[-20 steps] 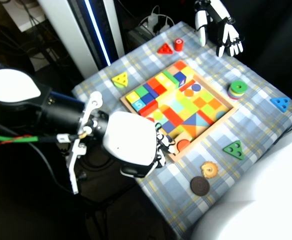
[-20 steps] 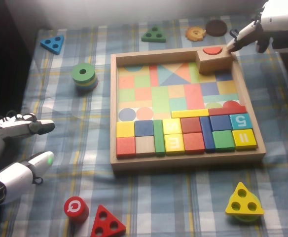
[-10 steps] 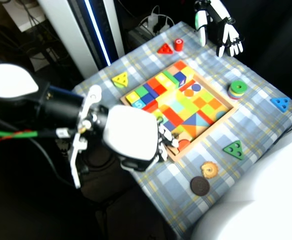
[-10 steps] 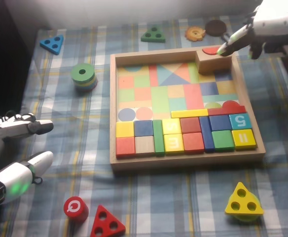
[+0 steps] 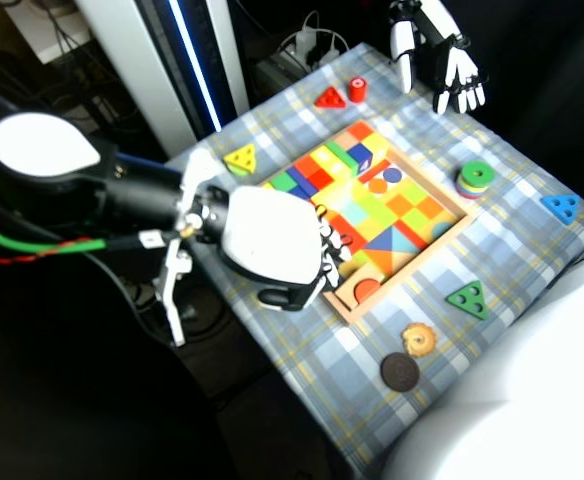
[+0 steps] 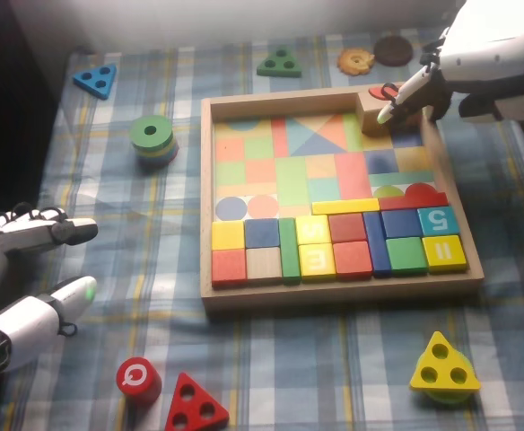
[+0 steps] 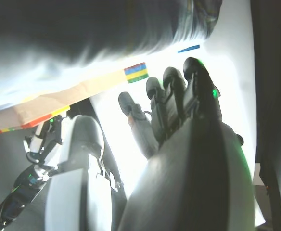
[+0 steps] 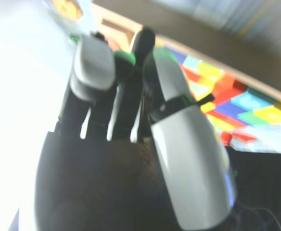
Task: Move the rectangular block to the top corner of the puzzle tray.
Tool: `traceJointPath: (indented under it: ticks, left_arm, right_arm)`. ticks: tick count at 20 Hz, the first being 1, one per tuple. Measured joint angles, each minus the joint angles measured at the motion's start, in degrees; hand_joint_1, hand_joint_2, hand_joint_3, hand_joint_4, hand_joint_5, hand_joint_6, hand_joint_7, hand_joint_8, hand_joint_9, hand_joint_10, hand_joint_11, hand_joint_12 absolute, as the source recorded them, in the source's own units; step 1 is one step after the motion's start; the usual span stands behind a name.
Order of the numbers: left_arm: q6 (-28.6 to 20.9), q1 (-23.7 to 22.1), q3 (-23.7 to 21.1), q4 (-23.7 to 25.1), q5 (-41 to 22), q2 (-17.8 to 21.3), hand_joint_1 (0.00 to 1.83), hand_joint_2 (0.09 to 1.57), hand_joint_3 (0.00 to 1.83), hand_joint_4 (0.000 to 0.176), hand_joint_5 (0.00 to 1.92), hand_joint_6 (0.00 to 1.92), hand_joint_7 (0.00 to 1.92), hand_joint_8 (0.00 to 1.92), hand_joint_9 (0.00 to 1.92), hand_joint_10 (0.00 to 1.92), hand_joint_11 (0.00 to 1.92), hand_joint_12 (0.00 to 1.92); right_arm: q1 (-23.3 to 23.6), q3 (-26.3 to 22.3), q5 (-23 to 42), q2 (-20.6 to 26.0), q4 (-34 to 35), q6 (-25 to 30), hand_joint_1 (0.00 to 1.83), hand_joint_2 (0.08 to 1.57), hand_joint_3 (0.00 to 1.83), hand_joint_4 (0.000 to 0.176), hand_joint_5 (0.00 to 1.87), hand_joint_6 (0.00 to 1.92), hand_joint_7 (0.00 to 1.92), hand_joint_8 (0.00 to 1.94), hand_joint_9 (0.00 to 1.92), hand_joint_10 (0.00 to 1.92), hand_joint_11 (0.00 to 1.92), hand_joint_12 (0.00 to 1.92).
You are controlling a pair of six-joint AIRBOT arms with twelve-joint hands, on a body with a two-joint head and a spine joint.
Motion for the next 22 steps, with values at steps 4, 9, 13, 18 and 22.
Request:
traceJointPath:
  ticks: [4, 9, 13, 18, 22]
  left_arm:
    - [-0.02, 0.0, 0.0, 0.04, 0.04, 0.0, 0.87, 1.25, 0.0, 0.046, 0.72, 0.0, 0.39, 0.0, 0.24, 0.0, 0.0, 0.25]
    - [0.0, 0.0, 0.0, 0.15, 0.07, 0.0, 0.86, 1.25, 0.0, 0.049, 0.72, 0.0, 0.4, 0.0, 0.24, 0.0, 0.0, 0.26]
    - [0.0, 0.0, 0.0, 0.24, 0.13, 0.0, 0.86, 1.24, 0.0, 0.048, 0.73, 0.0, 0.4, 0.0, 0.25, 0.0, 0.0, 0.29]
    - [0.0, 0.0, 0.0, 0.11, 0.26, 0.0, 0.86, 1.25, 0.0, 0.053, 0.72, 0.0, 0.38, 0.0, 0.22, 0.0, 0.0, 0.16]
    - [0.0, 0.0, 0.0, 0.22, 0.28, 0.0, 0.87, 1.25, 0.0, 0.064, 0.71, 0.0, 0.39, 0.0, 0.23, 0.0, 0.0, 0.17]
  right_arm:
    - [0.0, 1.95, 1.03, -0.74, 0.02, 0.22, 1.34, 1.28, 0.0, 0.057, 0.52, 0.0, 0.8, 1.78, 1.19, 1.92, 1.28, 1.92]
    - [0.0, 2.51, 0.9, -1.18, -0.02, 0.22, 1.38, 1.27, 0.0, 0.016, 0.49, 0.0, 0.93, 1.69, 1.26, 1.92, 1.34, 1.92]
    - [0.0, 2.21, 0.5, -1.18, -0.09, 0.15, 1.37, 1.28, 0.0, 0.031, 0.5, 0.01, 1.01, 1.94, 1.31, 1.92, 1.4, 1.92]
    - [0.48, -0.9, 0.07, 1.18, -1.31, 0.0, 1.38, 1.29, 0.0, 0.017, 0.51, 0.0, 1.02, 1.8, 1.37, 1.92, 1.46, 1.92]
    - [1.92, -4.57, -0.13, 4.11, -1.6, -1.46, 1.33, 1.31, 0.0, 0.047, 0.5, 0.0, 1.09, 1.83, 1.38, 1.92, 1.46, 1.92]
